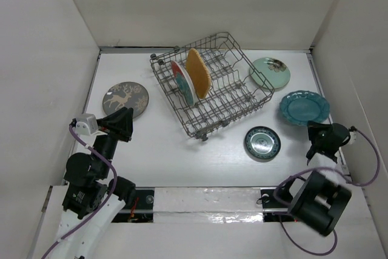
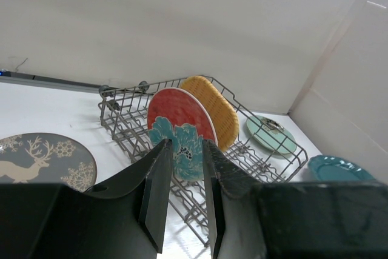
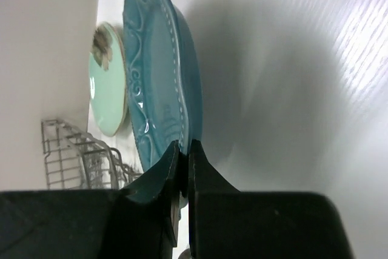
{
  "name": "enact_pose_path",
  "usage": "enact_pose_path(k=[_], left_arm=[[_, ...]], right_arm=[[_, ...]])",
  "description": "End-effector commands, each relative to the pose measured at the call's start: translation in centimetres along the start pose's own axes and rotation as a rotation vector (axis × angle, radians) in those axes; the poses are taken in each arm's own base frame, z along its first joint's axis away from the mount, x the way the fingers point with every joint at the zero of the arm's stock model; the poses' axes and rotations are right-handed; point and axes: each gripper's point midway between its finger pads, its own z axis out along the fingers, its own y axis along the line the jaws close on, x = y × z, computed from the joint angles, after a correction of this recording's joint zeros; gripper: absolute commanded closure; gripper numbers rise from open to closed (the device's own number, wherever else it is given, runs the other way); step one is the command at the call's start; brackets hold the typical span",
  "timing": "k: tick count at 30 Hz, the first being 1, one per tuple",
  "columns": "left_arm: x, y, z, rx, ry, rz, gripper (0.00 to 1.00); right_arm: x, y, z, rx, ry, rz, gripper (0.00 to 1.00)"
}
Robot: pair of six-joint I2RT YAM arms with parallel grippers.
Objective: Load the plates into the dish rack
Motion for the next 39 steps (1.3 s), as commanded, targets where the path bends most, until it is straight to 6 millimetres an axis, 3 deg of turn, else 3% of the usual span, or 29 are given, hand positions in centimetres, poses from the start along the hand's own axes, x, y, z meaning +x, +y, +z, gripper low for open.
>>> enact_pose_path(k=[1, 3, 4, 7, 8, 10, 11, 12, 13, 14, 16, 19, 20, 21, 22, 24, 26, 28, 29, 32, 39], left_arm=[[-0.6, -0.5, 0.3, 0.021, -0.028, -0.008, 0.77], [-0.5, -0.5, 0.4, 0.023, -0.025, -0.006, 0.77], [-0.6, -0.5, 0.3, 0.024, -0.027, -0.008, 0.77], [-0.6, -0.5, 0.4, 0.024, -0.027, -0.008, 0.77], [-0.5, -0.5, 0.4, 0.022, -0.026, -0.008, 0.77], [-0.5, -0.5, 0.4, 0.021, -0.024, -0.008, 0.77], [-0.5, -0.5, 0.4, 0.023, -0.024, -0.006, 0.77], [-0.4, -0.5, 0.5, 0.022, -0.021, -0.007, 0.77], [-0.4, -0.5, 0.5, 0.021, -0.018, -0.005, 0.77], [-0.3, -0.5, 0.5, 0.02, -0.017, -0.005, 0.77], [-0.3, -0.3, 0.5, 0.013, -0.018, -0.003, 0.77], [-0.3, -0.2, 0.5, 0.004, -0.017, -0.001, 0.77], [-0.3, -0.2, 0.5, 0.006, -0.018, -0.001, 0.77], [-0.2, -0.1, 0.6, 0.001, -0.012, 0.002, 0.77], [-0.1, -0.1, 0.6, -0.001, -0.01, 0.001, 0.77], [0.0, 0.0, 0.7, -0.003, -0.005, 0.003, 0.77], [0.2, 0.0, 0.8, -0.006, 0.0, 0.005, 0.77], [0.2, 0.1, 0.8, -0.012, 0.0, 0.005, 0.77], [0.2, 0.2, 0.8, -0.014, -0.001, 0.005, 0.77], [0.2, 0.2, 0.9, -0.015, 0.002, 0.005, 0.77], [0.2, 0.1, 0.8, -0.01, 0.002, 0.008, 0.77]], right_arm=[[-6.6, 9.7, -4.1, -0.195, -0.272, -0.141, 1.0], [-6.8, 11.9, -5.7, -0.209, -0.282, -0.217, 1.0], [-7.4, 14.6, -6.5, -0.263, -0.288, -0.245, 1.0], [-7.4, 18.1, -7.5, -0.352, -0.306, -0.274, 1.0], [-7.9, 20.3, -8.6, -0.403, -0.328, -0.288, 1.0], [-6.0, 23.6, -8.5, -0.479, -0.277, -0.352, 1.0], [-5.9, 26.7, -9.6, -0.545, -0.281, -0.374, 1.0], [-5.0, 28.1, -9.5, -0.564, -0.269, -0.437, 1.0], [-2.4, 30.0, -9.8, -0.61, -0.212, -0.473, 1.0], [-1.8, 31.9, -8.8, -0.61, -0.212, -0.529, 1.0], [2.2, 33.8, -8.0, -0.643, -0.117, -0.592, 1.0], [6.3, 35.8, -5.1, -0.633, -0.057, -0.681, 1.0], [8.6, 36.5, -5.2, -0.652, -0.024, -0.71, 1.0], [10.8, 35.7, -3.0, -0.618, 0.017, -0.767, 1.0], [11.4, 37.5, -3.1, -0.647, 0.021, -0.778, 1.0], [14.4, 38.4, -2.9, -0.665, 0.053, -0.831, 1.0], [16.1, 39.5, -1.5, -0.647, 0.041, -0.863, 1.0], [18.2, 39.2, -0.2, -0.623, 0.061, -0.917, 1.0], [18.5, 40.4, -0.4, -0.641, 0.052, -0.919, 1.0], [20.4, 40.7, 0.4, -0.624, 0.051, -0.985, 1.0], [24.8, 39.5, 1.0, -0.584, 0.052, -1.147, 1.0]])
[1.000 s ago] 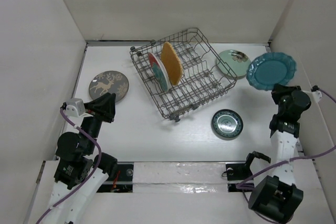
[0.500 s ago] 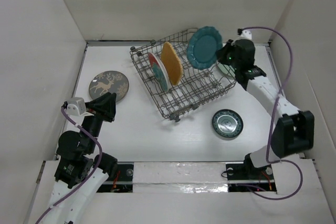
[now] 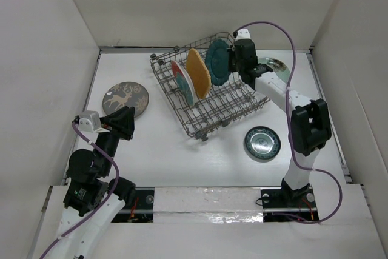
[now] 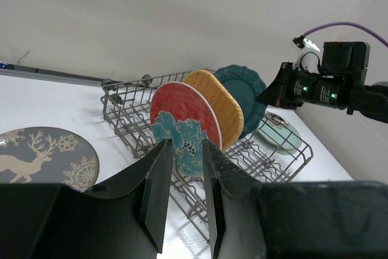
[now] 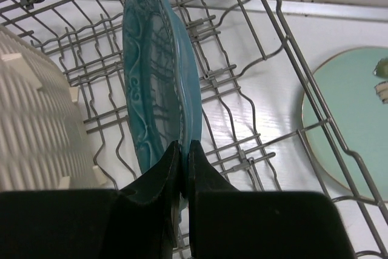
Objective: Load the plates into the dish rack
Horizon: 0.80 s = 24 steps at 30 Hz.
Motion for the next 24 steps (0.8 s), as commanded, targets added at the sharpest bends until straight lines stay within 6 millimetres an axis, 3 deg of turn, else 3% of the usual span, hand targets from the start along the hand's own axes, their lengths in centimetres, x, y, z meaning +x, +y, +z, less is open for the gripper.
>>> enact_pose_path(k=[1, 10, 11, 17, 21, 24], left_arm=[[-0.6, -0.2, 0.3, 0.007, -0.03, -0.001, 0.77], [-0.9, -0.4, 0.0, 0.018, -0.04, -0.005, 0.77], [-1.0, -0.4, 0.0, 0.019, -0.043, -0.006, 0.77], [-1.1, -0.5, -0.2, 0.025, -0.049, -0.009, 0.77], [-1.1, -0.5, -0.2, 0.029, -0.048, -0.009, 0.77], [-1.0, -0.6, -0.1, 0.029, -0.044, -0.006, 0.77]], right_arm=[[-9.3, 2.4, -1.9, -0.001, -0.273, -0.015, 1.0], [-5.5, 6.4, -0.9, 0.073, -0.22, -0.197, 1.0], [-4.9, 5.9, -0.7, 0.098, -0.214, -0.205, 1.0], [-2.5, 7.5, -1.4, 0.14, -0.21, -0.231, 1.0], [-1.5, 6.7, -1.8, 0.195, -0.216, -0.203, 1.0], [-0.3, 6.7, -1.7, 0.185, -0.194, -0.187, 0.95]])
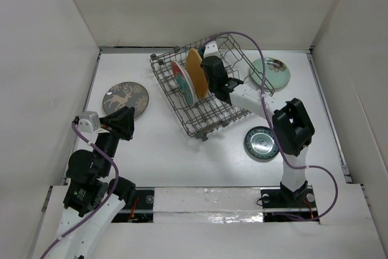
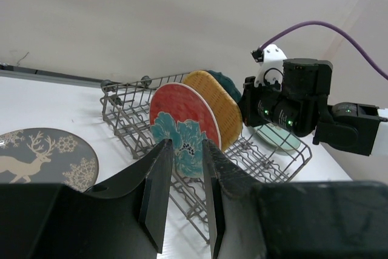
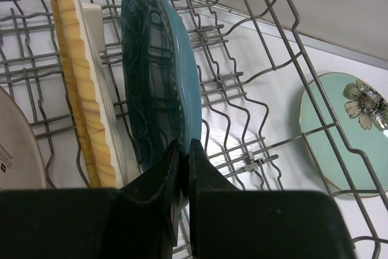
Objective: Load the plates into the dish rack
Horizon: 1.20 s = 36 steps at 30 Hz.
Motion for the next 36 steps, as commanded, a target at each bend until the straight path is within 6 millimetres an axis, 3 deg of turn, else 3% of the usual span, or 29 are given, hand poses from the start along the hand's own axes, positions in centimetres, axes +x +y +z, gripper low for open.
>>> enact_pose_path(k=[1, 7, 15, 19, 23, 27, 29, 30, 31, 32, 34, 35, 36], left_arm=[[-0.9, -0.5, 0.0, 0.026, -0.037, -0.006, 0.77], [-0.8, -0.5, 0.1, 0.026, -0.036, -0.006, 0.77], [-0.6, -0.4, 0.2, 0.022, -0.029, -0.003, 0.77], [-0.5, -0.4, 0.3, 0.02, -0.023, -0.003, 0.77], [-0.4, -0.4, 0.4, 0.02, -0.019, -0.002, 0.77], [-0.4, -0.4, 0.3, 0.017, -0.02, -0.002, 0.77], [-0.5, -0.4, 0.3, 0.02, -0.022, -0.003, 0.77], [-0.5, -0.4, 0.2, 0.021, -0.025, -0.004, 0.77], [-0.6, -0.5, 0.2, 0.026, -0.028, -0.004, 0.77], [-0.7, -0.6, 0.1, 0.027, -0.031, -0.007, 0.77], [-0.8, -0.7, 0.0, 0.034, -0.035, -0.008, 0.77], [-0.9, -0.7, 0.0, 0.035, -0.038, -0.008, 0.77], [-0.9, -0.7, 0.0, 0.034, -0.036, -0.008, 0.78]], right_arm=[[-2.2, -1.2, -0.9, 0.052, -0.078, 0.115, 0.91], [-1.6, -1.1, -1.8, 0.027, -0.07, 0.219, 0.73], [-1.3, -0.9, -3.0, -0.014, -0.065, 0.284, 0.69], [-0.4, -1.4, -3.3, -0.015, -0.045, 0.309, 0.59], [-1.7, -2.5, -4.2, -0.045, -0.062, 0.361, 0.48], [-3.5, -5.2, -5.4, -0.089, -0.088, 0.455, 0.43], [-4.9, -8.0, -6.3, -0.106, -0.123, 0.513, 0.43], [-4.2, -8.9, -6.3, -0.107, -0.119, 0.548, 0.43], [-4.1, -10.1, -6.4, -0.101, -0.128, 0.577, 0.51], [-4.5, -13.2, -6.6, -0.081, -0.156, 0.618, 0.63], [-2.6, -16.4, -6.1, -0.035, -0.16, 0.706, 1.0], [-1.5, -20.2, -5.5, 0.019, -0.167, 0.754, 1.0], [-1.0, -21.9, -5.1, 0.032, -0.189, 0.822, 1.0]])
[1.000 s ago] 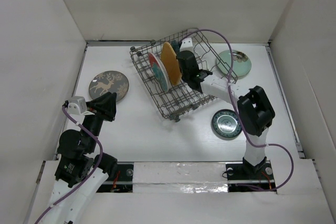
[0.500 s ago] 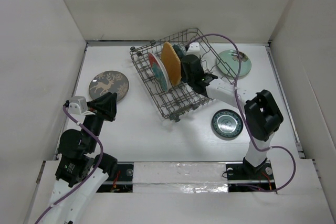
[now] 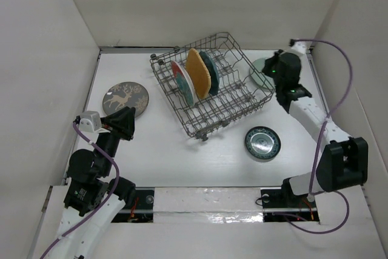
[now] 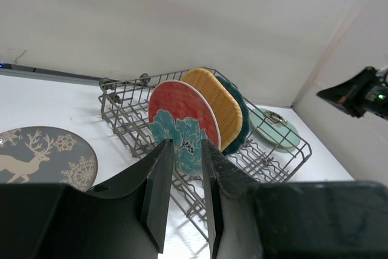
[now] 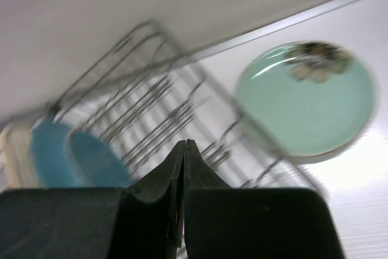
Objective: Load the plates into the dish rack
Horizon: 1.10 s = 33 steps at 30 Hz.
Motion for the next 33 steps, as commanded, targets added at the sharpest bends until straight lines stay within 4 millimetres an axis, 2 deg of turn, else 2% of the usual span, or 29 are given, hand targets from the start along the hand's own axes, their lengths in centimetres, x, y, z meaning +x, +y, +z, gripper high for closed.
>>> enact_pose_path(k=[1, 2, 3, 4, 5, 6, 7, 8, 9, 10, 12, 14, 17, 18, 20, 21, 25, 27, 28, 30, 31, 33], left_arm=[[-1.2, -0.7, -0.1, 0.034, -0.046, -0.009, 0.79], [-1.3, -0.7, -0.1, 0.033, -0.048, -0.01, 0.84], [-1.4, -0.7, -0.2, 0.035, -0.054, -0.014, 0.85], [-1.4, -0.8, -0.2, 0.036, -0.053, -0.014, 0.87], [-1.4, -0.7, -0.2, 0.035, -0.054, -0.014, 0.93], [-1.5, -0.7, -0.3, 0.034, -0.056, -0.014, 0.98], [-1.5, -0.7, -0.3, 0.034, -0.057, -0.016, 0.98], [-1.5, -0.7, -0.3, 0.035, -0.059, -0.016, 1.0], [-1.5, -0.7, -0.3, 0.035, -0.059, -0.016, 1.0], [-1.6, -0.7, -0.3, 0.035, -0.06, -0.018, 1.0], [-1.6, -0.8, -0.4, 0.037, -0.061, -0.017, 0.99], [-1.7, -0.8, -0.4, 0.04, -0.063, -0.017, 0.92], [-1.8, -0.8, -0.5, 0.038, -0.069, -0.018, 0.85], [-1.8, -0.7, -0.5, 0.037, -0.071, -0.019, 0.84], [-1.8, -0.7, -0.5, 0.032, -0.069, -0.017, 0.83], [-1.7, -0.6, -0.4, 0.031, -0.066, -0.018, 0.82], [-1.6, -0.4, -0.3, 0.019, -0.064, -0.014, 0.81], [-1.5, -0.3, -0.3, 0.014, -0.06, -0.013, 0.81], [-1.6, -0.3, -0.3, 0.012, -0.063, -0.013, 0.81], [-1.6, -0.3, -0.2, 0.01, -0.063, -0.014, 0.81], [-1.6, -0.3, -0.2, 0.01, -0.063, -0.014, 0.81], [-1.6, -0.3, -0.2, 0.008, -0.062, -0.013, 0.81]], right_arm=[[-0.9, -5.7, 1.4, 0.029, -0.038, 0.199, 1.0], [-0.6, -7.2, 1.9, 0.039, -0.025, 0.23, 1.0], [-0.3, -11.1, 3.2, 0.109, -0.025, 0.269, 1.0], [0.2, -12.7, 3.7, 0.13, -0.016, 0.319, 0.92], [0.6, -13.8, 4.3, 0.135, -0.004, 0.341, 0.83], [1.5, -16.1, 5.3, 0.171, 0.017, 0.384, 0.66], [2.3, -17.3, 5.7, 0.196, 0.031, 0.399, 0.55], [2.3, -18.2, 6.2, 0.214, 0.031, 0.411, 0.49], [3.0, -18.7, 6.6, 0.212, 0.056, 0.428, 0.45], [4.3, -20.3, 7.3, 0.241, 0.078, 0.463, 0.42], [4.8, -20.8, 8.2, 0.24, 0.092, 0.48, 0.4], [7.6, -21.3, 9.3, 0.248, 0.169, 0.507, 0.4], [8.6, -21.0, 10.7, 0.216, 0.199, 0.549, 0.4], [10.2, -21.1, 11.2, 0.21, 0.238, 0.57, 0.4], [10.5, -21.4, 12.0, 0.2, 0.241, 0.622, 0.4], [12.1, -21.6, 12.5, 0.196, 0.273, 0.647, 0.4], [14.0, -21.3, 13.6, 0.166, 0.303, 0.752, 0.42], [14.2, -21.5, 14.0, 0.145, 0.297, 0.786, 0.44], [14.9, -21.5, 14.1, 0.146, 0.306, 0.817, 0.48], [15.0, -21.5, 14.4, 0.135, 0.298, 0.835, 0.56], [15.4, -21.6, 14.5, 0.142, 0.298, 0.861, 0.69], [15.3, -21.5, 14.5, 0.129, 0.28, 0.883, 0.84]])
